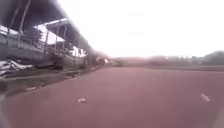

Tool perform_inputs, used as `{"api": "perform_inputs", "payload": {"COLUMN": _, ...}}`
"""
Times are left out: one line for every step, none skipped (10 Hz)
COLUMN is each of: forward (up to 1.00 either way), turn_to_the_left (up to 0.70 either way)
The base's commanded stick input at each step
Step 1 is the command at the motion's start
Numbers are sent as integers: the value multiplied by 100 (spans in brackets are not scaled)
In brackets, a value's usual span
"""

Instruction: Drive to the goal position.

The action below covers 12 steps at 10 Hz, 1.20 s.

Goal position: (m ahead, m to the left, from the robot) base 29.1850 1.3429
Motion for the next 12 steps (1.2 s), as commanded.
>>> {"api": "perform_inputs", "payload": {"forward": 70, "turn_to_the_left": 0}}
{"api": "perform_inputs", "payload": {"forward": 70, "turn_to_the_left": 0}}
{"api": "perform_inputs", "payload": {"forward": 70, "turn_to_the_left": 0}}
{"api": "perform_inputs", "payload": {"forward": 70, "turn_to_the_left": 0}}
{"api": "perform_inputs", "payload": {"forward": 70, "turn_to_the_left": 0}}
{"api": "perform_inputs", "payload": {"forward": 70, "turn_to_the_left": 0}}
{"api": "perform_inputs", "payload": {"forward": 70, "turn_to_the_left": 0}}
{"api": "perform_inputs", "payload": {"forward": 70, "turn_to_the_left": 0}}
{"api": "perform_inputs", "payload": {"forward": 70, "turn_to_the_left": 0}}
{"api": "perform_inputs", "payload": {"forward": 70, "turn_to_the_left": 0}}
{"api": "perform_inputs", "payload": {"forward": 70, "turn_to_the_left": 0}}
{"api": "perform_inputs", "payload": {"forward": 70, "turn_to_the_left": 0}}
